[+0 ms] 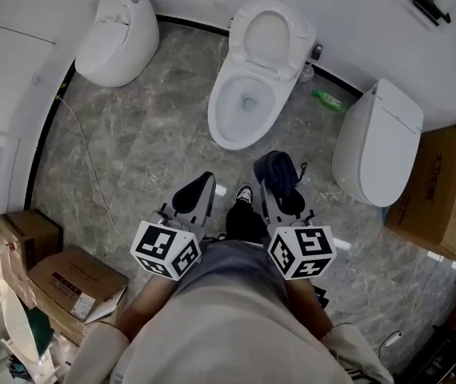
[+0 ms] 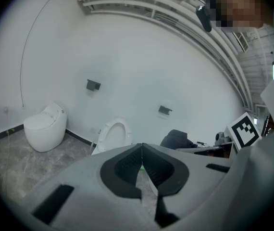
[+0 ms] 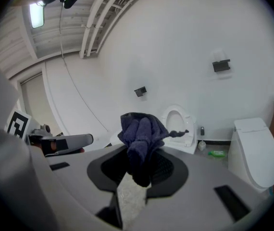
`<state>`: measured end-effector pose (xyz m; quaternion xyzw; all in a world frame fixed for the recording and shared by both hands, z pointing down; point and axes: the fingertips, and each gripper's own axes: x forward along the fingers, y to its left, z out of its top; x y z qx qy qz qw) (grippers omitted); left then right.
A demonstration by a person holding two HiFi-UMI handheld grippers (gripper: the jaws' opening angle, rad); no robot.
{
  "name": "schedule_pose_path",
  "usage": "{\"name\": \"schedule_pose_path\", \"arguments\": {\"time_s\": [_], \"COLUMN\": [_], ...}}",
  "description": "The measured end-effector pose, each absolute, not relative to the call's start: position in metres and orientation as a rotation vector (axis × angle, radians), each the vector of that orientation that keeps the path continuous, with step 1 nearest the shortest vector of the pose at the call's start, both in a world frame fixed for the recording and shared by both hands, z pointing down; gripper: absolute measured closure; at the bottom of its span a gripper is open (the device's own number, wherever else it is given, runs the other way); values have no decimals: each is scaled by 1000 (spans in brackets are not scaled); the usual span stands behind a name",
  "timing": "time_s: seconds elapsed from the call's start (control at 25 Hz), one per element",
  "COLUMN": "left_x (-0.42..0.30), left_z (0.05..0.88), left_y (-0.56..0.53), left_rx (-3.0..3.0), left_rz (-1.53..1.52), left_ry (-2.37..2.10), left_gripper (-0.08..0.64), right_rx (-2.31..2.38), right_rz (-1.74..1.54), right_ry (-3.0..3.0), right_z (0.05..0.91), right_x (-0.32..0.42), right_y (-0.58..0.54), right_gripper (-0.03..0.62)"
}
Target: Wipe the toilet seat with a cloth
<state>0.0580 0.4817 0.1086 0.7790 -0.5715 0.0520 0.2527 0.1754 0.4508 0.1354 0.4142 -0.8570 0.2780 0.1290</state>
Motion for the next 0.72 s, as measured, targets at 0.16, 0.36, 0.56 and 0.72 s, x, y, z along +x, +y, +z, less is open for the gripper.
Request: {"name": "schedule_pose_path", "arguments": {"time_s": [0.16,0.36,0.56,0.72], "left_x": [56,54,48,42], "left_z": [109,110,107,112], "left_y": [451,421,397,375], "left_rx": [2106,2103,2116,2137], "left_rz": [141,163,152,147], "left_ry": [-1576,-1587,-1567,-1522], "left_gripper": [551,551,551,551], "right_rx": [1181,1156,1183,1221], "right_rz": [828,834,848,852], "right_ry": [-2504,-2521,-2511,-2488], "right_z": [139,137,138,142], "right_x": [173,174,174,171], "right_y": [417,385,363,344], "right_gripper": [508,508,508,508]}}
